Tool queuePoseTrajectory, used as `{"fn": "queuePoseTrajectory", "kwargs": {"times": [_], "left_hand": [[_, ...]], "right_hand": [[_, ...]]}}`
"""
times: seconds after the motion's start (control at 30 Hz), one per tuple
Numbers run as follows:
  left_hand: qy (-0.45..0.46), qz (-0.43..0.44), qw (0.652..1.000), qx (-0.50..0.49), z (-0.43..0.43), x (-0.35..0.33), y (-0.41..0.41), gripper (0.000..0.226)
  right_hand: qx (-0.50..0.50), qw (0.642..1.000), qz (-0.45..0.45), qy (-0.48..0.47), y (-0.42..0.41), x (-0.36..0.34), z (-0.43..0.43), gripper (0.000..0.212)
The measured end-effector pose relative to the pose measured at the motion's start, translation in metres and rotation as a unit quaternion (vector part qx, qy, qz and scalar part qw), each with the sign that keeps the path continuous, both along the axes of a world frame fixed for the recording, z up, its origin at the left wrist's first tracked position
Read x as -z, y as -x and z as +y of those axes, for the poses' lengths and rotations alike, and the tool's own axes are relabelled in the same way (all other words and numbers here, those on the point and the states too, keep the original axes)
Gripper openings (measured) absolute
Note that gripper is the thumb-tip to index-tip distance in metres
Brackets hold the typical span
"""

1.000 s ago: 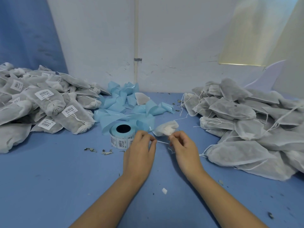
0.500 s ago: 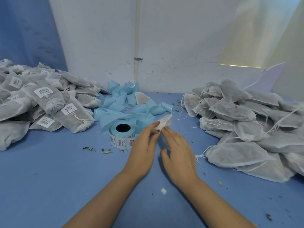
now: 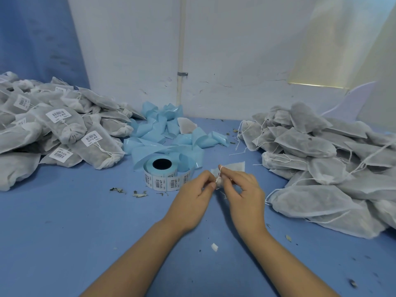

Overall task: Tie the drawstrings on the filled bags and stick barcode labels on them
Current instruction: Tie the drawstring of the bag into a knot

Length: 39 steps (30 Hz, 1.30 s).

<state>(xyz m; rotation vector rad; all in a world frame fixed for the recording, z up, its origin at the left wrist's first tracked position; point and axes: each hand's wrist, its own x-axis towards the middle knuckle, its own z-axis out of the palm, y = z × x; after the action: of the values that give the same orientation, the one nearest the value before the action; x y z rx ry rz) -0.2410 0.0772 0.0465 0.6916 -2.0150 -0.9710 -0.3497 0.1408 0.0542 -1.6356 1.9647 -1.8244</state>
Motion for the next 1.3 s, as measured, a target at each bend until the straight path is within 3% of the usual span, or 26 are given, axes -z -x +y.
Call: {"fn": "queuePoseTrajectory", "kwargs": {"times": [0.17,0.3,0.47,0.57,0.63,0.73,0.93,1.07,1.3], "left_hand": [[-0.045,0.004,0.999,0.015,-0.001,-0.001,0.0,0.015],[-0.122,0.065,0.99,0.003,-0.003,0.0,0.002,0.016],[-0.136,0.086,0.987,-0.025,-0.004,-0.001,0.001,0.013],[-0.05,0.04,0.996,-0.058,-0.003,0.001,0.0,0.013],[0.006,0.012,0.998,-0.059,0.001,0.001,0.0,0.013],[-0.009,0.048,0.999,-0.02,0.003,0.001,0.001,0.015],[-0.156,0.171,0.972,0.047,-0.004,0.001,0.002,0.014],[-0.11,0.137,0.984,0.034,-0.007,0.002,0.001,0.015],[-0.032,0.092,0.995,-0.01,-0.009,0.0,-0.001,0.011]], "right_hand": [[-0.014,0.986,-0.163,-0.009,0.004,-0.004,-0.002,0.035],[-0.054,0.965,-0.258,-0.016,0.007,-0.006,-0.004,0.024],[-0.083,0.982,-0.158,-0.061,0.003,-0.004,-0.003,0.023],[-0.043,0.995,-0.048,-0.076,0.001,-0.001,-0.003,0.013],[-0.019,0.996,-0.027,-0.084,0.0,0.001,-0.004,0.01],[-0.023,0.99,-0.107,-0.092,0.0,0.003,-0.006,0.011],[-0.086,0.961,-0.255,-0.069,-0.002,-0.002,-0.008,0.016],[-0.159,0.909,-0.373,-0.098,0.001,-0.001,-0.009,0.015],[-0.214,0.874,-0.431,-0.069,0.005,-0.005,-0.008,0.008]]}}
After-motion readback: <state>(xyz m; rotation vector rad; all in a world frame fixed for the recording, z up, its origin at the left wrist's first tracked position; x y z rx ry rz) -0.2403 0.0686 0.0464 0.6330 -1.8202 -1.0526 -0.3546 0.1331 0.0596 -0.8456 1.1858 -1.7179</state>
